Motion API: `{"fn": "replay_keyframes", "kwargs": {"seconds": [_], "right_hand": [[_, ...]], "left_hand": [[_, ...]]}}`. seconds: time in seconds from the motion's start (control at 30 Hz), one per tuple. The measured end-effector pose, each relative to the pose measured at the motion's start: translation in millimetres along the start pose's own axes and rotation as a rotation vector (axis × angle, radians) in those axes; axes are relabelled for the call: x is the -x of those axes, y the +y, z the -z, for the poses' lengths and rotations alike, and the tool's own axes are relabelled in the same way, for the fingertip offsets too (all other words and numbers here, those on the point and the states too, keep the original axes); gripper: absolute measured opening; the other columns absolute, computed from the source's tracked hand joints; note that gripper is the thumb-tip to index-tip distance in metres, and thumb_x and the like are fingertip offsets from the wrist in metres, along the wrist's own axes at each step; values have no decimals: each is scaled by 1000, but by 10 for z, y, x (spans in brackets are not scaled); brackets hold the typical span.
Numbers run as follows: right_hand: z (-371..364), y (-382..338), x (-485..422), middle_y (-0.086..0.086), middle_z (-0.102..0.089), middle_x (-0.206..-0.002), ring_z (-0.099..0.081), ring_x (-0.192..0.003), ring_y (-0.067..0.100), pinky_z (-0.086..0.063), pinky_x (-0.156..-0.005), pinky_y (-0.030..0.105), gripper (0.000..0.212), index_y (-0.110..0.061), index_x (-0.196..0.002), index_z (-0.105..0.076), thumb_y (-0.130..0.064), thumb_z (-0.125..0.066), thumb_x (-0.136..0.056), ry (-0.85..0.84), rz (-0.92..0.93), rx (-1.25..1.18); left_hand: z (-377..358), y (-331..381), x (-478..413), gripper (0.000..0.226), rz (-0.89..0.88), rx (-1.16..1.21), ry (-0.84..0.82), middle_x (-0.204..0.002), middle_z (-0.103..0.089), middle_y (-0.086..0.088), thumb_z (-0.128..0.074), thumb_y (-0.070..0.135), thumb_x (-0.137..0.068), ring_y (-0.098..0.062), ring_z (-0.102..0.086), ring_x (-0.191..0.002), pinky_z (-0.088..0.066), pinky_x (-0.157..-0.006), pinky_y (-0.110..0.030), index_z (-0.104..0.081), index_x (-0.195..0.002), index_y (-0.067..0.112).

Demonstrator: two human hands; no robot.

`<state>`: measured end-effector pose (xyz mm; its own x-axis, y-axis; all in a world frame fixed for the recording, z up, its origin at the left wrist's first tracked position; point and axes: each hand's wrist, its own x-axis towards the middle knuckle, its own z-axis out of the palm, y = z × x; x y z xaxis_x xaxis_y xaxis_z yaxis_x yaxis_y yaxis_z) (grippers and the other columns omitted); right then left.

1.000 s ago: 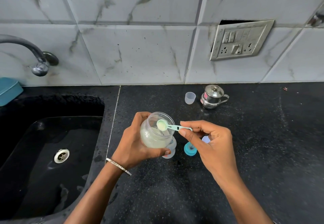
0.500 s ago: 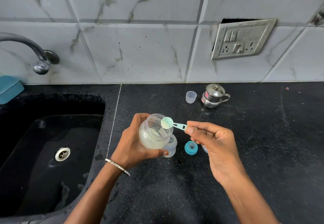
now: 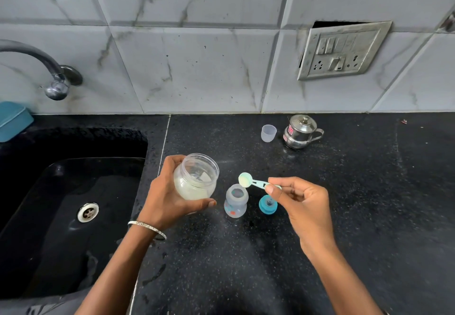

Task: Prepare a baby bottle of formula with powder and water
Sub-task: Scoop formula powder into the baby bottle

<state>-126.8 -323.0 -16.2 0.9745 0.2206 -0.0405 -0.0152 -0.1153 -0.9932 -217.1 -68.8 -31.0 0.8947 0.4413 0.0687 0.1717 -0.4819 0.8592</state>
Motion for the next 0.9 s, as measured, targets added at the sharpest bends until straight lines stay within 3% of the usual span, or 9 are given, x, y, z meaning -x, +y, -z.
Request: {"fn": "replay_keyframes", "kwargs": {"seconds": [0.13,0.2,0.3,0.4,0.57,0.9], "right_hand": [[-89,249,9,-20,-76,-78,-68,-72,6,-50,-67,18,17,-28,-91,-84,-14,-86,-82,28,199,311],[-117,342,10,-27,-73,-78,-66,-74,9,-51,-71,24,20,-28,-93,-83,-13,-87,-80,35,409,513],[-112,486,9,-17,-77,-86,-66,-74,16,-50,-69,37,22,-22,-96,-82,-9,-87,-80,24,745,759],[-98,560,11,-10,-80,-92,-68,-76,18,-48,-69,35,15,-18,-98,-82,-9,-77,-87,44,902,835],[-82,541,32,-7,-81,-96,-71,-78,16,-50,-70,34,14,-15,-99,-83,-12,-72,-92,117,1009,832],[-91,580,37,-9,-80,-97,-71,-82,17,-48,-75,32,15,-16,-100,-83,-11,-73,-90,71,1034,889]], "left_hand": [[16,-4,10,104,14,-7,4,-116,-62,21,-98,45,-40,14,-57,-104,-39,-76,3,-45,-126,27],[2,11,25,102,14,-3,2,-114,-61,24,-98,46,-40,18,-55,-102,-39,-75,3,-45,-125,28],[-14,16,45,99,15,2,-6,-114,-60,25,-98,43,-42,22,-54,-100,-39,-74,3,-45,-124,29],[-8,18,58,100,14,0,2,-114,-59,25,-96,47,-40,23,-53,-101,-38,-74,4,-44,-123,30],[6,10,57,103,14,2,3,-115,-60,24,-96,48,-39,19,-53,-104,-39,-75,3,-44,-125,28],[-6,5,61,104,9,9,-3,-117,-60,22,-96,49,-39,10,-57,-106,-41,-78,1,-44,-126,27]]}}
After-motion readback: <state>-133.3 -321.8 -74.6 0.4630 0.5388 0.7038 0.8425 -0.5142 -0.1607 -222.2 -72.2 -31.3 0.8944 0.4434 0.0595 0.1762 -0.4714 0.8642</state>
